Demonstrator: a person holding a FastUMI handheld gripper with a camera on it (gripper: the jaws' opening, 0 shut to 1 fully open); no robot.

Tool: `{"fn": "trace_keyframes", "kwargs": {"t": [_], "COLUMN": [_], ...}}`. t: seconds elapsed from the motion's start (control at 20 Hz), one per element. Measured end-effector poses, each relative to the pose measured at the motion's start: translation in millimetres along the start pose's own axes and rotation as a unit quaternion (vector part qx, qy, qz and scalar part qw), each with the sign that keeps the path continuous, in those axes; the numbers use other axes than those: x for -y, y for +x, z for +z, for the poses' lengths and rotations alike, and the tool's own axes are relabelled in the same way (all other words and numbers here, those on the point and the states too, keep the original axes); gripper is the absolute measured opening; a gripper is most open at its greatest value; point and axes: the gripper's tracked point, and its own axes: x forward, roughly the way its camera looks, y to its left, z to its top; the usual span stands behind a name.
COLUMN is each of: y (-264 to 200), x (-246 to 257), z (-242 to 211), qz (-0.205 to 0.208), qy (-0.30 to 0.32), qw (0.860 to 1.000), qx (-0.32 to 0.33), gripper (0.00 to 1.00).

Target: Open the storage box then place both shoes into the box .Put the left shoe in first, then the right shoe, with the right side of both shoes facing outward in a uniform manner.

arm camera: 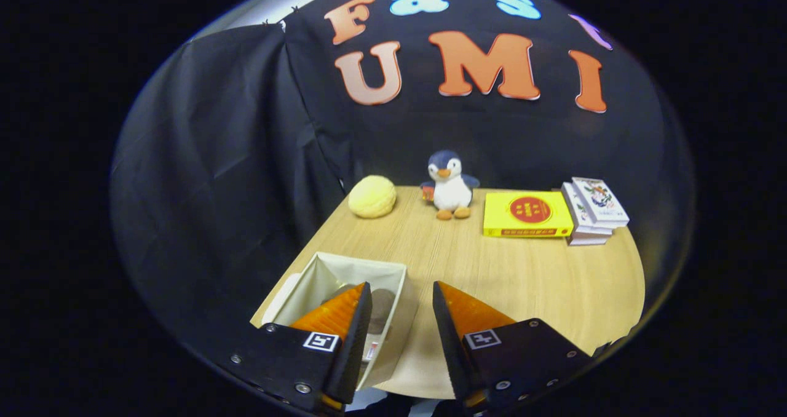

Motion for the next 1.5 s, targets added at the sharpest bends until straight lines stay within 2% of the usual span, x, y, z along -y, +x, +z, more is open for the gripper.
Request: {"fn": "trace_keyframes", "kwargs": {"t": [0.3,0.45,0.7,0.85,1.15,1.5], "y": [-60,-94,-156,-177,-203,-211], "x": [92,140,193,215,229,214], "z": [83,121,161,165,174,179], "qz": [-0.051,-0.088,-0.123,-0.147,-0.156,-0.143], "qy": [0.0,-0.009,-0.03,-0.031,-0.029,-0.037], "qw": [0.989,0.975,0.942,0.932,0.92,0.919], "qx": [0.139,0.204,0.312,0.331,0.358,0.366], "gripper": [0.77,0.86,0.93,0.94,0.94,0.94]}}
